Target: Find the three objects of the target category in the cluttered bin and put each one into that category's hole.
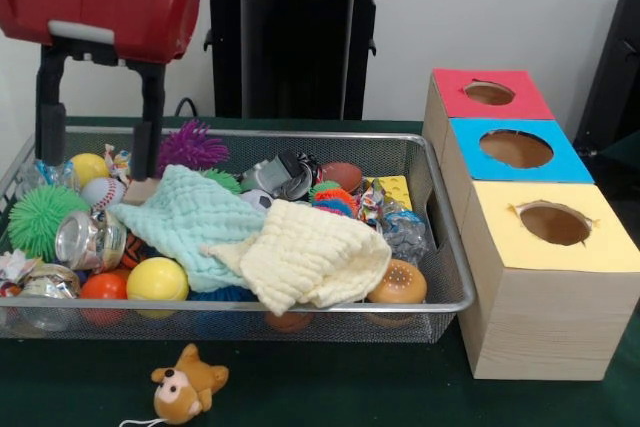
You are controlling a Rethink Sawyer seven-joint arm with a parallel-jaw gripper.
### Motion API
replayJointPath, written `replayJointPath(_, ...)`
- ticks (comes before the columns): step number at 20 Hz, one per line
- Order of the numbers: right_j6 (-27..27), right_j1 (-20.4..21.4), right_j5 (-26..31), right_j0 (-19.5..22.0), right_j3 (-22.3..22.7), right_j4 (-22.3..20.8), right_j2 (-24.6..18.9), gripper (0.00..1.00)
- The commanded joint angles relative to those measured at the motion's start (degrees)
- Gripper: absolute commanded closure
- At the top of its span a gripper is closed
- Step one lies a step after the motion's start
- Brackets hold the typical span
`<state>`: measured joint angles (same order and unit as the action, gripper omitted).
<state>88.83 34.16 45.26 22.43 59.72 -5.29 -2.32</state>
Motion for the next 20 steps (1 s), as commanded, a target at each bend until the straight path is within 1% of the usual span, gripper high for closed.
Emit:
replayJointPath(1,5.53,-3.71,1.26,0.86,0.73,0.35,-2.3,0.0)
replayJointPath(10,4.7,-5.76,-0.25,0.8,-0.82,-0.16,-2.61,0.0)
replayJointPath(20,5.6,-8.16,-2.81,0.84,-2.2,-0.3,-2.51,0.0)
